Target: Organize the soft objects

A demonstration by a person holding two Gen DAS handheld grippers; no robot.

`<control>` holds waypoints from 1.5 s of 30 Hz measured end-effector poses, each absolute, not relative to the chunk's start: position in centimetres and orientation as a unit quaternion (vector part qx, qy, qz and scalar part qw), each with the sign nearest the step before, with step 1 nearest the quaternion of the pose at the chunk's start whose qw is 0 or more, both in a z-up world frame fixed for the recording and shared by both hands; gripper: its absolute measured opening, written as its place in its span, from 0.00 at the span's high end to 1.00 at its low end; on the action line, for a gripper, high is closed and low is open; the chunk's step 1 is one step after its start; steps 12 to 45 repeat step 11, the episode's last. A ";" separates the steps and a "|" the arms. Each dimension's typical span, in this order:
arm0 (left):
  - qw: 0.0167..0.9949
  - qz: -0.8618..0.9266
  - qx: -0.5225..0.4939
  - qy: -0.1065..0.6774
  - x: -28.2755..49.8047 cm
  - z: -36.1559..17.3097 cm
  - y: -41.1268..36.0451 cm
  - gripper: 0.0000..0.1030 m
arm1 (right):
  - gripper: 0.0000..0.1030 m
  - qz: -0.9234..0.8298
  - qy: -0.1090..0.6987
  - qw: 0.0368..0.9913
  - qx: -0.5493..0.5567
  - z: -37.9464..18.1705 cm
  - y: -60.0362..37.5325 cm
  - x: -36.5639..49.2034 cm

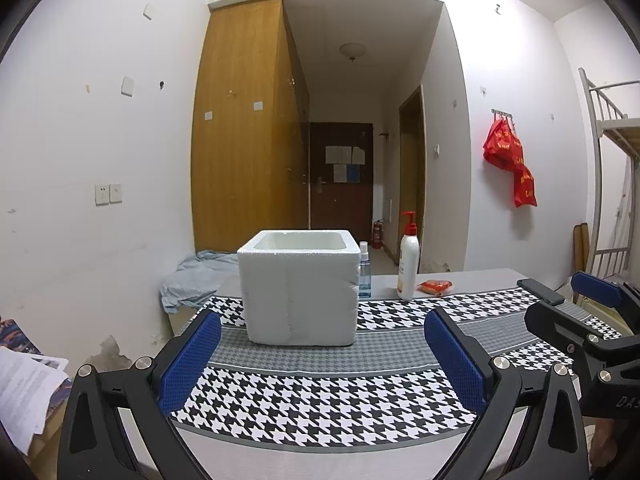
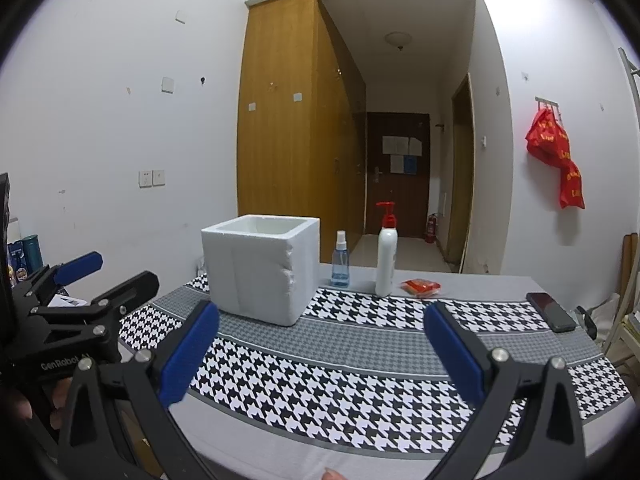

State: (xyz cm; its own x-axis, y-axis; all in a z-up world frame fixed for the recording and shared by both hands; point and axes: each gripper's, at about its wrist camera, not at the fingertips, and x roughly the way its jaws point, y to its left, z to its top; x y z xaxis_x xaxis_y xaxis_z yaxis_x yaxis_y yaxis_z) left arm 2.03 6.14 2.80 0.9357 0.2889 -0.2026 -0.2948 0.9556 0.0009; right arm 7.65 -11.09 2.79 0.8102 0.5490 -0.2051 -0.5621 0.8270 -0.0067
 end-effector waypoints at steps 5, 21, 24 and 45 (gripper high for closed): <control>0.983 0.152 -0.011 0.105 2.2 2.7 6.3 0.01 | 0.00 0.291 0.099 0.951 -0.034 2.7 -11.1 7.7; 0.983 0.151 -0.015 0.104 2.2 2.7 6.5 0.01 | 0.00 0.291 0.101 0.951 -0.036 2.6 -11.0 7.8; 0.983 0.151 -0.015 0.104 2.2 2.7 6.5 0.01 | 0.00 0.291 0.101 0.951 -0.036 2.6 -11.0 7.8; 0.983 0.151 -0.015 0.104 2.2 2.7 6.5 0.01 | 0.00 0.291 0.101 0.951 -0.036 2.6 -11.0 7.8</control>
